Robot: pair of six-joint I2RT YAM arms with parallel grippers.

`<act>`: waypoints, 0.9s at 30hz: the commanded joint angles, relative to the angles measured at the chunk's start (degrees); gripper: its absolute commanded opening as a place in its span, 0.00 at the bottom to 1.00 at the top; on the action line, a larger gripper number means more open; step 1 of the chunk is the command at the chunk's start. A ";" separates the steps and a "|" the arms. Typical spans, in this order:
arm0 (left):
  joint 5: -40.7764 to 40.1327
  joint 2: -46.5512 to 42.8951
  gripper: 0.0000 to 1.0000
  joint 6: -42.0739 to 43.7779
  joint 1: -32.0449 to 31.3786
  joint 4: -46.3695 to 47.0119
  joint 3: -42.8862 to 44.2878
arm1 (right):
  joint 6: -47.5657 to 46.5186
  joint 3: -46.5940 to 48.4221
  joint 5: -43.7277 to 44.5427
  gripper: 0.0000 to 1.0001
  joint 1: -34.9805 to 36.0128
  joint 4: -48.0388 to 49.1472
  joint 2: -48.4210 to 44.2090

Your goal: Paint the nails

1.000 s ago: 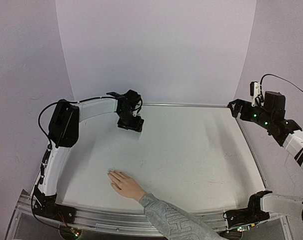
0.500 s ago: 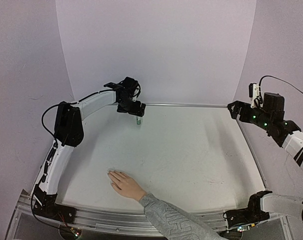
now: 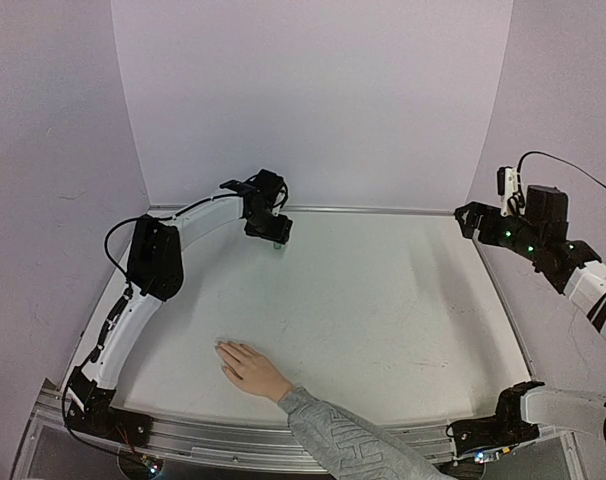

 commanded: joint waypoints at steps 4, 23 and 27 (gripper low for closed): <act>-1.09 0.95 0.61 1.52 0.10 4.06 4.68 | -0.08 -0.04 -0.34 0.98 -0.35 2.61 0.20; -0.20 1.64 0.40 1.75 0.11 5.30 4.36 | 0.45 0.25 -1.20 0.98 -0.29 2.13 -0.39; -0.10 1.57 0.38 1.69 0.10 5.29 3.76 | 0.58 0.34 -1.34 0.98 -0.36 2.00 -0.73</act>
